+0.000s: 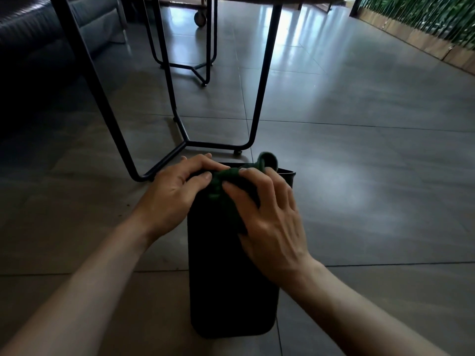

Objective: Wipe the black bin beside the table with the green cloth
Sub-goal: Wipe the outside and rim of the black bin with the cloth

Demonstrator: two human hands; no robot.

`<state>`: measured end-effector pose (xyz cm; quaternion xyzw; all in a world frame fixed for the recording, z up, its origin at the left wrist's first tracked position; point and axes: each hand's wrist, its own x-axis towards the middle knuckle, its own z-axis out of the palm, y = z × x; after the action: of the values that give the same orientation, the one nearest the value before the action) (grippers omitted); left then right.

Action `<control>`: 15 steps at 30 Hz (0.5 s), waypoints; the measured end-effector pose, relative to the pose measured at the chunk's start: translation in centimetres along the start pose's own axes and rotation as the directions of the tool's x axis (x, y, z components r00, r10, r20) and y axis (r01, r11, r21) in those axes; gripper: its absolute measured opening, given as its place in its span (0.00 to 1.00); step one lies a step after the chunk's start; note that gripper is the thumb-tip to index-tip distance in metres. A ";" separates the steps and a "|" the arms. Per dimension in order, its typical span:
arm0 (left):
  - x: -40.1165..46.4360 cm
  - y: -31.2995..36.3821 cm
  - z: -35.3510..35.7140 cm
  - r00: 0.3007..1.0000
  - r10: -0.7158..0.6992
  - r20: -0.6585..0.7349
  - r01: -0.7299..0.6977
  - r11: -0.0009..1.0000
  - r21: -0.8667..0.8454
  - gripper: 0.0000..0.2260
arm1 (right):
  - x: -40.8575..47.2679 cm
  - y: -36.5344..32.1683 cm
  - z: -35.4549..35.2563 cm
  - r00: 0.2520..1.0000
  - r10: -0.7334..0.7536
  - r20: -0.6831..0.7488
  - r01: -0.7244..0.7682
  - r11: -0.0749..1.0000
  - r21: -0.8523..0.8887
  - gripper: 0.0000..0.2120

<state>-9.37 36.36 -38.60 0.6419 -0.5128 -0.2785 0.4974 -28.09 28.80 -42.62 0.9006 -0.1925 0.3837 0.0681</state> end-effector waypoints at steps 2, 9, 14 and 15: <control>0.0 -0.1 -0.1 1.000 -0.003 -0.017 0.003 1.000 -0.003 0.14 | -1.3 -1.1 0.6 0.999 -0.031 0.016 0.031 0.999 -0.037 0.19; -0.1 -0.7 0.2 0.999 0.042 -0.035 -0.040 0.998 0.056 0.13 | -8.8 -1.5 0.0 0.914 -0.348 0.209 0.362 0.931 -0.031 0.13; 0.2 -0.3 0.1 0.999 0.007 -0.042 -0.006 0.999 0.037 0.13 | -0.2 1.3 0.5 0.994 0.097 -0.056 -0.100 0.994 -0.042 0.23; 0.2 -0.2 0.1 0.999 0.010 -0.046 -0.008 0.999 0.042 0.13 | -0.4 1.0 0.8 0.993 0.101 -0.058 -0.104 0.993 -0.053 0.24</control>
<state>-9.31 36.13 -38.76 0.6563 -0.5097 -0.2506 0.4967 -28.23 27.77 -43.47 0.8762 -0.2471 0.4061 0.0790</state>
